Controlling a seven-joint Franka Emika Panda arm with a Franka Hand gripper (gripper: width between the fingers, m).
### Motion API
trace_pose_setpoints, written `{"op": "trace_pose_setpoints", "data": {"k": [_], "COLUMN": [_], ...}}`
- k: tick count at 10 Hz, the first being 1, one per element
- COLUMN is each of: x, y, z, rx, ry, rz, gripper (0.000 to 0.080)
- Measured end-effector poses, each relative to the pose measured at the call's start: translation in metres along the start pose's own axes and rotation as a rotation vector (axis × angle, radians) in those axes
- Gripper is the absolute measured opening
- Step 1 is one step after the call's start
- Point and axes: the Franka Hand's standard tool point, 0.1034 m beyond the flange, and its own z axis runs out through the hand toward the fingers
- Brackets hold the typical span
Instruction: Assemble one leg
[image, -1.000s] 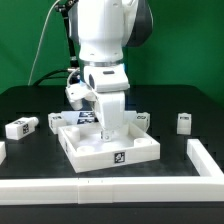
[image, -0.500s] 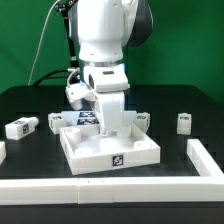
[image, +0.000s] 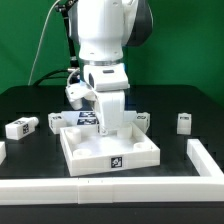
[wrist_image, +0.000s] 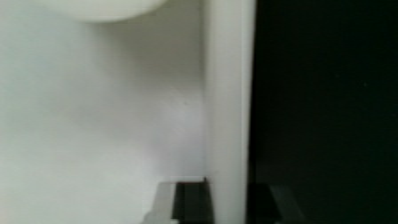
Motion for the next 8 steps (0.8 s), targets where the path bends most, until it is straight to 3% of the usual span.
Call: {"op": "trace_pose_setpoints", "data": {"k": [2,8], "x": [0.006,0.043], "y": [0.005,0.057], "z": [-0.001,-0.002], "rx": [-0.004,-0.056], "ry": [0.0,0.015], "rz": [0.043,0.129], "gripper": [0.0063,0.0063]}}
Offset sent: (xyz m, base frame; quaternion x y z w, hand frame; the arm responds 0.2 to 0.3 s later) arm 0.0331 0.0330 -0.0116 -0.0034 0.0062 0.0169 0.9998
